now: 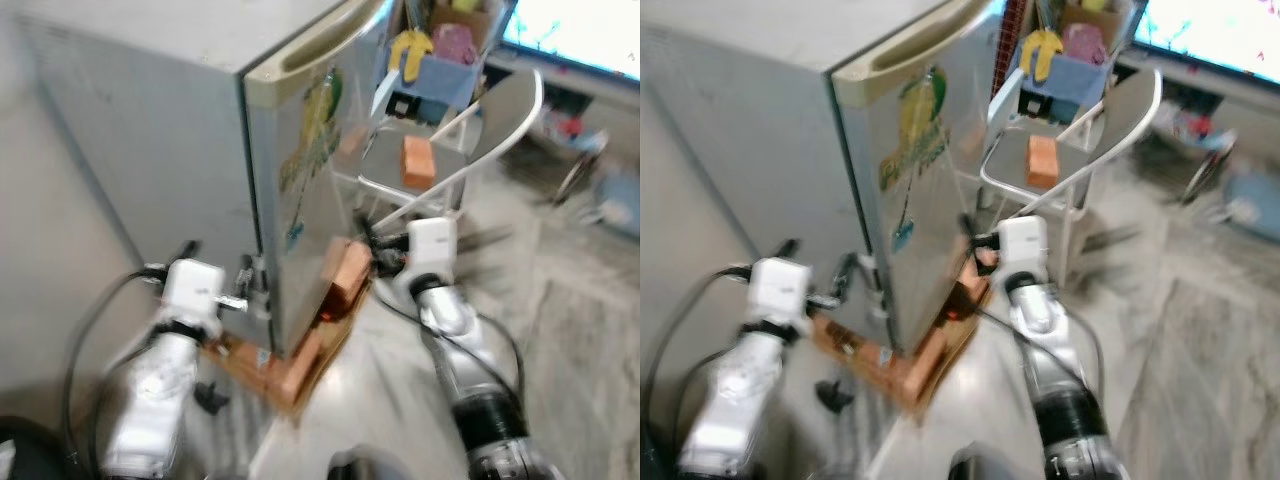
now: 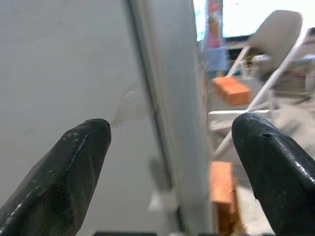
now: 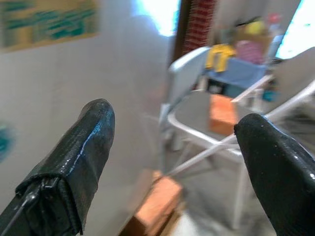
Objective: Restocking fridge
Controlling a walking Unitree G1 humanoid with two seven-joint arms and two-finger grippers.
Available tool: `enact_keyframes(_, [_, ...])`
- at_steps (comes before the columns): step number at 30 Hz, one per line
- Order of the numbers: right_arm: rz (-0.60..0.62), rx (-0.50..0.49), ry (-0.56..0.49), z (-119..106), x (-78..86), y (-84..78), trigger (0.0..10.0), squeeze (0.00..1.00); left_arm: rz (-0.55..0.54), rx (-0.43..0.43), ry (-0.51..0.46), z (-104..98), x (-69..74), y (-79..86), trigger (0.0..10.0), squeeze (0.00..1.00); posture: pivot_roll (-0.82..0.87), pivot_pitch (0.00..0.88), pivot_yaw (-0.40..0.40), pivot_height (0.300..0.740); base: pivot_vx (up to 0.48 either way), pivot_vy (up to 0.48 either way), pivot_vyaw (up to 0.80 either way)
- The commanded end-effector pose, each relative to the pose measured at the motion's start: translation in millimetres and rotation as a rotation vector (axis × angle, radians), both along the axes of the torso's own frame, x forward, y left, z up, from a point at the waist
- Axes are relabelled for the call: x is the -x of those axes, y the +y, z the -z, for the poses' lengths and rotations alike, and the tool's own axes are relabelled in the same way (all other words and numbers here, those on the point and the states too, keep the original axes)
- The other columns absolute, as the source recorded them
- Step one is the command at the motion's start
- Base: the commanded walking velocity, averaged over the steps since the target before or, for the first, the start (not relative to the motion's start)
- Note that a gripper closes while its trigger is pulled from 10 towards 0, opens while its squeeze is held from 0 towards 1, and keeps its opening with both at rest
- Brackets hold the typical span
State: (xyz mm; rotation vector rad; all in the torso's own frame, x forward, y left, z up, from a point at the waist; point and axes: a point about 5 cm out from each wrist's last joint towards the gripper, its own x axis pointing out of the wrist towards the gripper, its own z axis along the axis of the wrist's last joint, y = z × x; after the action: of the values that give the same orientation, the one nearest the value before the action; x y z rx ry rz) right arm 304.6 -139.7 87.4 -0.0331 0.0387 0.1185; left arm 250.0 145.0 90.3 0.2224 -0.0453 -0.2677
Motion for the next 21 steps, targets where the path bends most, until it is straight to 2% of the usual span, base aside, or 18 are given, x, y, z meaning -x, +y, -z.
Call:
enact_keyframes(1, [-0.016, -0.01, -0.012, -3, -0.8, 7.0, 10.0, 0.0, -0.008, -0.012, 0.001, -1, 0.6, 5.7, 10.0, 0.0, 0.13, 0.006, -0.066, 0.74, 0.0, 0.0, -0.8])
enact_keyframes(13, [-0.019, -0.007, -0.01, -4, 1.3, 6.4, 10.0, 0.0, -0.02, -0.004, 0.001, -2, 3.5, 8.0, 10.0, 0.0, 0.13, 0.018, -0.068, 0.74, 0.0, 0.0, -0.8])
enact_keyframes(17, [-0.014, -0.016, -0.003, -4, 6.1, 2.3, 10.0, 0.0, -0.028, -0.009, 0.0, -3, 3.1, 9.4, 10.0, 0.0, 0.13, 0.021, -0.067, 0.74, 0.0, 0.0, -0.23])
enact_keyframes(21, [-0.011, 0.001, 0.015, -3, 15.7, -5.0, 10.0, 0.0, -0.1, -0.044, 0.001, -1, 0.0, 19.9, 10.0, 0.0, 0.13, 0.026, -0.066, 0.74, 0.0, 0.0, 0.0])
